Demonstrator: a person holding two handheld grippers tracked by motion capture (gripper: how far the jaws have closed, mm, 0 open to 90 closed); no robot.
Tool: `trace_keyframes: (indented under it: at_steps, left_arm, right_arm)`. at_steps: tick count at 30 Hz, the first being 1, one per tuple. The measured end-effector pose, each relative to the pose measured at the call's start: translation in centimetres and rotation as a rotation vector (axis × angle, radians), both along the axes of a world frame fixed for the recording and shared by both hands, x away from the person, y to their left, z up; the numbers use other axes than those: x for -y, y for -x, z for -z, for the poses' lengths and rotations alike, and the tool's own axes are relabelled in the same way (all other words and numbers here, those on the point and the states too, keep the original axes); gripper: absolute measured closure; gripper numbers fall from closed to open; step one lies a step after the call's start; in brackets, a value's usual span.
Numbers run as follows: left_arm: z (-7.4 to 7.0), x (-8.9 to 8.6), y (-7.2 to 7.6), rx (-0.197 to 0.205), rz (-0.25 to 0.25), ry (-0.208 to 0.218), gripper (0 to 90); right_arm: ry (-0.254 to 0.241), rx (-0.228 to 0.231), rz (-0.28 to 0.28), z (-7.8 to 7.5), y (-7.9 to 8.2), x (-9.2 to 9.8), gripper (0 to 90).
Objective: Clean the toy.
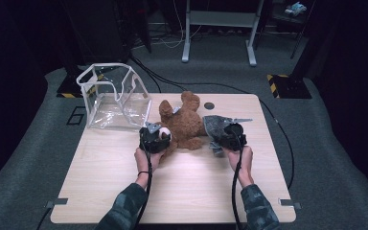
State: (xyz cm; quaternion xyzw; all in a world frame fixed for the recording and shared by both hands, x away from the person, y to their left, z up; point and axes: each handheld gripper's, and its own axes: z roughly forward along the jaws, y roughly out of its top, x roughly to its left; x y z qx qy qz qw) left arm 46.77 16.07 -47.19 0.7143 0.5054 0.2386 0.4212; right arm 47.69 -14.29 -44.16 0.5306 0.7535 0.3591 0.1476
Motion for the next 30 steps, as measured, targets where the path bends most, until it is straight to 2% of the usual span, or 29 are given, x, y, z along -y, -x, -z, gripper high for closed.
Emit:
trace_keyframes:
  at_steps: [1, 4, 5, 9, 12, 20, 22, 24, 25, 27, 30]
  left_arm:
    - [0.0, -0.1, 0.1, 0.005, 0.014, 0.005, 50.2]
    - [0.0, -0.5, 0.3, 0.017, 0.058, 0.028, 51.9]
    - [0.0, -0.6, 0.4, 0.016, 0.067, 0.027, 52.3]
    - [0.0, -0.8, 0.6, 0.02, 0.124, 0.074, 52.8]
    - [-0.2, -0.7, 0.9, 0.01, 0.187, 0.092, 52.9]
    - [-0.4, 0.5, 1.6, -0.004, 0.359, 0.094, 52.4]
    - [-0.4, 0.7, 1.5, -0.008, 0.381, 0.09, 51.7]
    - [-0.4, 0.9, 1.5, -0.007, 0.38, 0.087, 49.8]
    - [-0.4, 0.9, 1.5, -0.007, 0.377, 0.077, 47.7]
    - [-0.5, 1.0, 1.6, -0.002, 0.342, 0.082, 42.3]
    - [-0.9, 1.1, 2.0, 0.02, 0.304, 0.086, 34.4]
  right_arm:
    - [0.005, 0.011, -0.018, 0.0, 0.0, 0.3, 78.2]
    - [-0.012, 0.012, 0.001, -0.4, 0.1, 0.3, 78.2]
    - [0.001, 0.021, -0.018, -0.5, 0.1, 0.3, 78.2]
    - [0.003, 0.036, -0.02, -1.2, 0.2, -0.1, 78.2]
    - [0.013, 0.048, -0.035, -2.0, 0.4, -0.6, 78.2]
    - [0.021, 0.096, -0.076, -4.4, 0.9, -2.2, 78.2]
    - [0.024, 0.102, -0.101, -4.8, 0.9, -3.0, 78.2]
    - [0.06, 0.104, -0.12, -4.5, 0.6, -3.9, 78.2]
    - [0.065, 0.064, -0.098, -4.2, 0.4, -4.4, 78.2]
    - [0.071, 0.04, -0.099, -3.2, -0.4, -4.5, 78.4]
    - [0.072, 0.023, -0.083, -2.7, -0.7, -4.6, 78.5]
